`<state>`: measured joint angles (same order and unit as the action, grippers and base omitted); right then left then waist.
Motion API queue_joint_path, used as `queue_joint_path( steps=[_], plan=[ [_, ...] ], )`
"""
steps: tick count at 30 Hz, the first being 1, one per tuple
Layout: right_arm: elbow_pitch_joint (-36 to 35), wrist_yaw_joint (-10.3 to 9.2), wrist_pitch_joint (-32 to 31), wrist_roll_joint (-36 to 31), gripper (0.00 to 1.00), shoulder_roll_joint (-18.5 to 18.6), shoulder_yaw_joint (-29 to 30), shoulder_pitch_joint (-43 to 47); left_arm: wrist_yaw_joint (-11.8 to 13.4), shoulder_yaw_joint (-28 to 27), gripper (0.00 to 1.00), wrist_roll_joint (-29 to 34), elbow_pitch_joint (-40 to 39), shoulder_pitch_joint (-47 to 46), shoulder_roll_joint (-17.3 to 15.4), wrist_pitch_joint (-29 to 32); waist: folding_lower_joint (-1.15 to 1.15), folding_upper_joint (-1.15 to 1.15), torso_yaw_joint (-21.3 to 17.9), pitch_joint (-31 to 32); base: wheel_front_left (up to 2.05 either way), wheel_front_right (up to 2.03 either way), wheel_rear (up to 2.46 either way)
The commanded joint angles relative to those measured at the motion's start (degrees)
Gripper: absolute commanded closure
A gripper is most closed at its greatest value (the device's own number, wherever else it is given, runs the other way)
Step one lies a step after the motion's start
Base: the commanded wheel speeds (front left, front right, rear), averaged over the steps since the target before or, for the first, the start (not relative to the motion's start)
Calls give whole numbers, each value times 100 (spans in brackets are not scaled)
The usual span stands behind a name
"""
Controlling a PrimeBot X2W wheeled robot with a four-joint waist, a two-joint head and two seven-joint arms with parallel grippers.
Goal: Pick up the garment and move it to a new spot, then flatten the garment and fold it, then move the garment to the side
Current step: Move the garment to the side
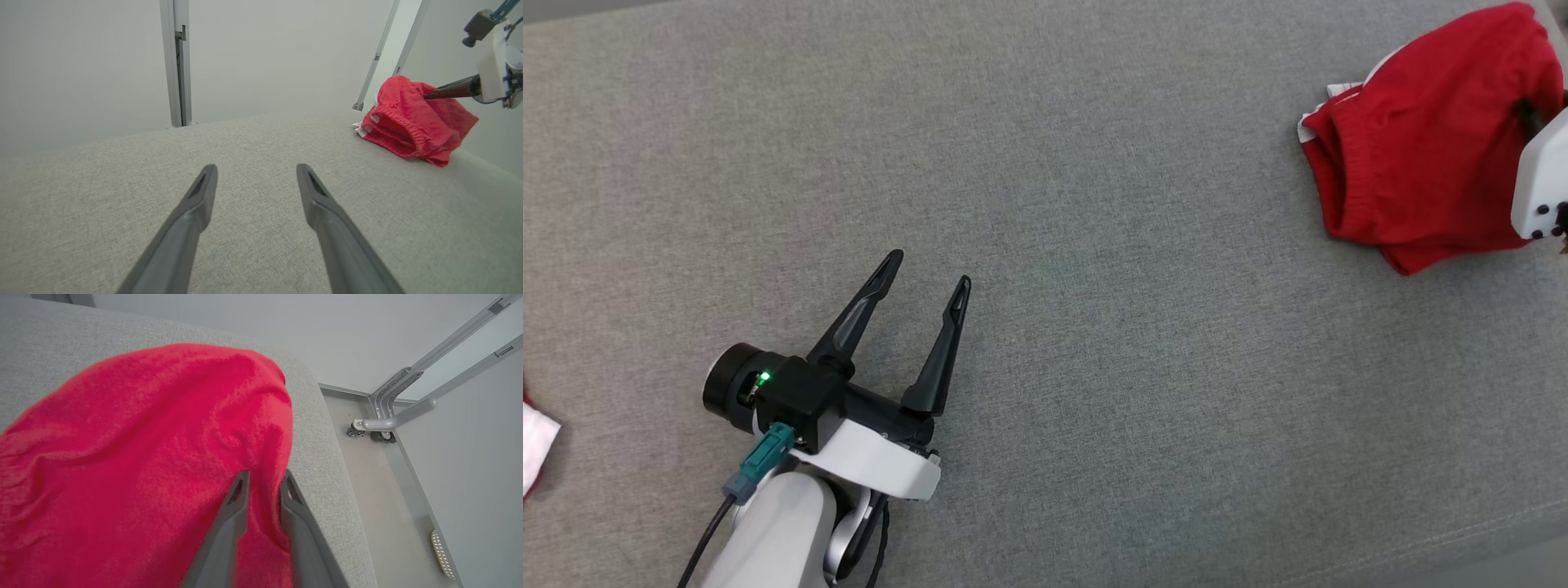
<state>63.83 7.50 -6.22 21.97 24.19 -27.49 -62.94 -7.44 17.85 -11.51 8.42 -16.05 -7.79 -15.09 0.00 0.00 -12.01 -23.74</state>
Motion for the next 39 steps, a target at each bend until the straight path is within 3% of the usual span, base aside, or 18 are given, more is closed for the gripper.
queue_joint_path(
  steps=[1, 11, 22, 30, 39],
  plan=[
    [90, -1, 85, -29, 0, -34, -2, -40, -3, -13, 0, -35, 19, -64, 28, -10, 0, 0, 37, 123, 0, 0, 0],
    [133, -1, 328, 76, 0, -204, -282, 180, -4, -143, 0, -103, 54, 305, 189, -10, 0, 0, 97, 879, 0, 0, 0],
    [-1028, -1, 851, 952, 0, -271, -301, 896, 77, -728, 0, -151, -18, 944, 295, -10, 0, 0, 409, 1972, 0, 0, 0],
    [-1917, -1, 1381, 1178, 0, -372, 291, 2032, 140, -1203, 0, -86, -127, 1309, 293, -10, 0, 0, 810, 2432, 0, 0, 0],
    [-2967, 0, 1947, 901, 0, -911, 1276, 3595, 208, -1505, 0, -102, -143, 1667, 344, -10, 0, 0, 1089, 2670, 0, 0, 0]
  ],
)
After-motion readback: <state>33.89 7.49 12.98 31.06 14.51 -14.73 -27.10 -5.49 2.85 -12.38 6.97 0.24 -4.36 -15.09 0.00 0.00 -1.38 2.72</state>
